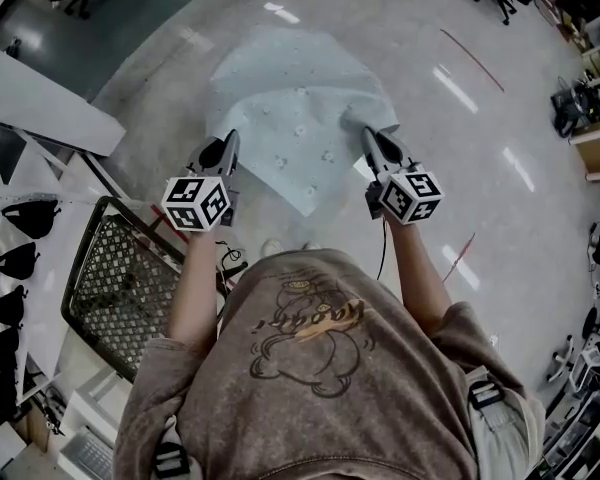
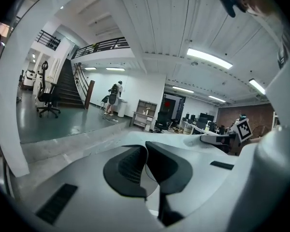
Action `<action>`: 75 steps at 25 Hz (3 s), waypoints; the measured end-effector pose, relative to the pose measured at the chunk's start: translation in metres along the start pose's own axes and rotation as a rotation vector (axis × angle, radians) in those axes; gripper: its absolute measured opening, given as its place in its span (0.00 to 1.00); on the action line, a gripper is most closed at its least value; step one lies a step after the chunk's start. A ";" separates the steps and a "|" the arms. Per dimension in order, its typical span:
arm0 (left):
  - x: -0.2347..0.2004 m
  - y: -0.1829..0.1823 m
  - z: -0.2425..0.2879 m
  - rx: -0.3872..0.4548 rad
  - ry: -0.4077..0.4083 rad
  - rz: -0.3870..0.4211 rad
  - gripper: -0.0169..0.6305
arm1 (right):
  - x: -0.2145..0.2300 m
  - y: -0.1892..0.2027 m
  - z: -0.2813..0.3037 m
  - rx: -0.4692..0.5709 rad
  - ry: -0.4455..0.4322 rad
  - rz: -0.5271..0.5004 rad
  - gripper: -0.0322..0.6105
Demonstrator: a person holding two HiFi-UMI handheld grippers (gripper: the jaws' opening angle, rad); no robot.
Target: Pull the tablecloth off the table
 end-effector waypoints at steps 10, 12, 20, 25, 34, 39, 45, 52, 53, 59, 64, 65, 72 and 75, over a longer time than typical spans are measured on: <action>0.023 -0.034 -0.029 0.064 0.026 0.025 0.06 | -0.027 -0.034 -0.024 0.082 -0.003 -0.056 0.07; 0.027 -0.041 -0.036 0.078 0.032 0.028 0.06 | -0.033 -0.041 -0.029 0.101 -0.007 -0.073 0.06; 0.045 -0.076 -0.069 0.145 0.077 0.085 0.06 | -0.068 -0.073 -0.054 0.182 -0.028 -0.126 0.06; 0.052 -0.091 -0.080 0.177 0.100 0.109 0.06 | -0.082 -0.086 -0.066 0.240 -0.048 -0.153 0.06; 0.067 -0.095 -0.087 0.199 0.155 0.117 0.06 | -0.093 -0.096 -0.089 0.273 -0.017 -0.188 0.06; 0.080 -0.092 -0.085 0.195 0.201 0.113 0.06 | -0.093 -0.091 -0.108 0.280 0.033 -0.185 0.06; 0.092 -0.084 -0.086 0.164 0.264 0.112 0.06 | -0.097 -0.079 -0.127 0.272 0.104 -0.178 0.06; 0.103 -0.071 -0.089 0.144 0.347 0.107 0.06 | -0.107 -0.064 -0.153 0.289 0.183 -0.165 0.06; 0.105 -0.068 -0.089 0.138 0.357 0.105 0.06 | -0.108 -0.062 -0.157 0.287 0.193 -0.164 0.06; 0.124 -0.060 -0.092 0.121 0.388 0.104 0.06 | -0.108 -0.058 -0.182 0.291 0.221 -0.159 0.06; 0.151 -0.053 -0.094 0.121 0.403 0.108 0.06 | -0.101 -0.060 -0.210 0.305 0.235 -0.154 0.06; 0.157 -0.051 -0.095 0.119 0.405 0.105 0.06 | -0.100 -0.059 -0.216 0.304 0.240 -0.152 0.06; 0.202 -0.034 -0.103 0.109 0.443 0.091 0.06 | -0.090 -0.054 -0.268 0.294 0.281 -0.152 0.06; 0.219 -0.025 -0.107 0.102 0.457 0.090 0.06 | -0.088 -0.048 -0.289 0.288 0.297 -0.155 0.06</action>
Point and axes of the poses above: the fingertips, and each gripper's own axes: z forward along the fingers, x to its right, y out of its underside, the point moved 3 cm from there along -z, backward along the fingers, and after that the axes turned 3 degrees about x, right-handed, at the moved point
